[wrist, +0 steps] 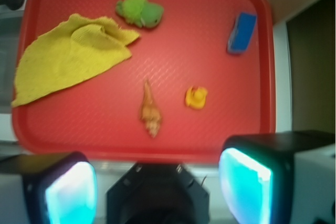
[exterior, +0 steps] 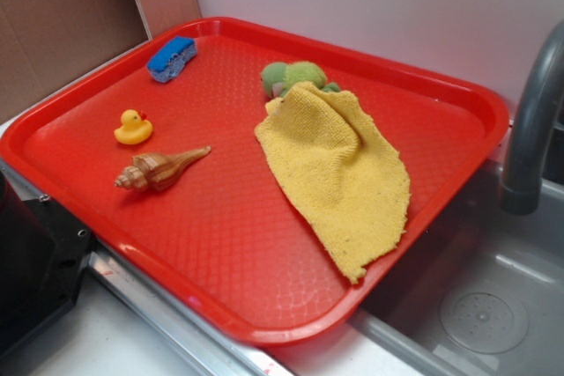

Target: Grab the green animal.

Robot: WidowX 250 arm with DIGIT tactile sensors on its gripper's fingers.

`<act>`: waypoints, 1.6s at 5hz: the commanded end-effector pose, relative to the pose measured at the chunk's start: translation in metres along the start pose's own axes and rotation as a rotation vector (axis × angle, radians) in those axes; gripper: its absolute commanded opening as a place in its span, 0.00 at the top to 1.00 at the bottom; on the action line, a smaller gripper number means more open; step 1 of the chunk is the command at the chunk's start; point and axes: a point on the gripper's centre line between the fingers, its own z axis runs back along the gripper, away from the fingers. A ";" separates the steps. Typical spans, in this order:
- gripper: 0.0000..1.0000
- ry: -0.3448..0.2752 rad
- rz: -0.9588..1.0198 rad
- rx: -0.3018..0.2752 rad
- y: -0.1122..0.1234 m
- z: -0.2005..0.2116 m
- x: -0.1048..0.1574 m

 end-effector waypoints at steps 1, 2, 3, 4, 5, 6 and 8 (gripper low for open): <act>0.00 -0.109 -0.271 -0.020 0.019 -0.037 0.048; 0.00 -0.129 -0.473 -0.009 0.014 -0.062 0.082; 0.00 -0.155 -0.611 -0.014 0.007 -0.081 0.105; 0.00 -0.151 -0.729 -0.024 -0.005 -0.103 0.124; 0.00 -0.107 -0.776 -0.026 -0.011 -0.127 0.138; 0.00 -0.047 -0.788 -0.040 -0.009 -0.154 0.149; 0.00 0.069 -0.869 -0.003 -0.024 -0.196 0.149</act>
